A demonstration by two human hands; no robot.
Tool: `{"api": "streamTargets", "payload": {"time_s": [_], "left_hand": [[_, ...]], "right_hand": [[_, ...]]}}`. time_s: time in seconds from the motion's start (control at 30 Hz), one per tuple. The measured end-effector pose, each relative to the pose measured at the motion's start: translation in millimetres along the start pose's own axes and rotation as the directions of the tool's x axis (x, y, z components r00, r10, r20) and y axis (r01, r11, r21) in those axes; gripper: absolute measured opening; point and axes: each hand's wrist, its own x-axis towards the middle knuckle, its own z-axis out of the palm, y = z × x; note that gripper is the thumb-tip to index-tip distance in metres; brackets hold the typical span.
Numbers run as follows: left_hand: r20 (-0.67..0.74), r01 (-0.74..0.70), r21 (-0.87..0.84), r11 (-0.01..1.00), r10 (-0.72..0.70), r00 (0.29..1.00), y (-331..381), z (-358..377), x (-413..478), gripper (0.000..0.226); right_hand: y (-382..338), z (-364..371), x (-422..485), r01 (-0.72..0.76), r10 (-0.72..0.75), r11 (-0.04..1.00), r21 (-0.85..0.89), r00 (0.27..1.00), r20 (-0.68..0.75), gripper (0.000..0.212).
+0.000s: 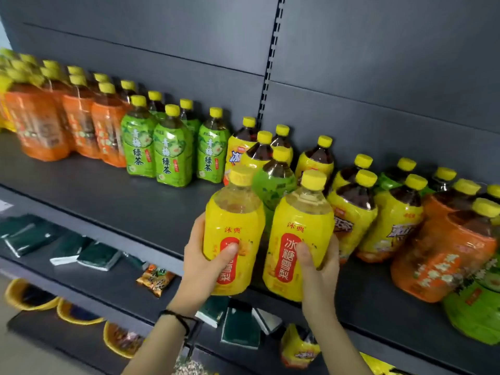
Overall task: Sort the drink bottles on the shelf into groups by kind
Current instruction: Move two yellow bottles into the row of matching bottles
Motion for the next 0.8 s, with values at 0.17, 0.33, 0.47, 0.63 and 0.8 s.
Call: {"api": "streamTargets", "payload": {"time_s": [0.17,0.33,0.47,0.63,0.8], "left_hand": [[-0.126,-0.04,0.073,0.996,0.049,0.991,23.8,-97.4,18.0,0.092],[-0.152,-0.088,0.198,0.976,0.119,0.981,55.4,-212.5,39.7,0.087],[-0.199,-0.084,0.19,0.978,0.122,0.972,74.1,-304.4,55.7,0.081],[-0.258,-0.08,0.177,0.981,0.124,0.958,95.6,-393.8,77.3,0.085],[-0.27,-0.058,0.167,0.984,0.102,0.957,102.9,-460.2,111.7,0.086]], "right_hand": [[4.4,88.9,-6.8,-0.022,0.018,0.999,0.034,0.992,0.126,0.09],[14.4,206.7,-29.5,-0.066,0.044,0.995,0.077,0.966,0.256,0.08],[23.2,305.7,-54.6,-0.104,0.052,0.986,0.128,0.933,0.357,0.082],[35.9,399.2,-73.2,-0.141,0.089,0.983,0.12,0.929,0.36,0.073],[40.4,468.5,-63.3,-0.126,0.071,0.985,0.117,0.917,0.392,0.075]]}}
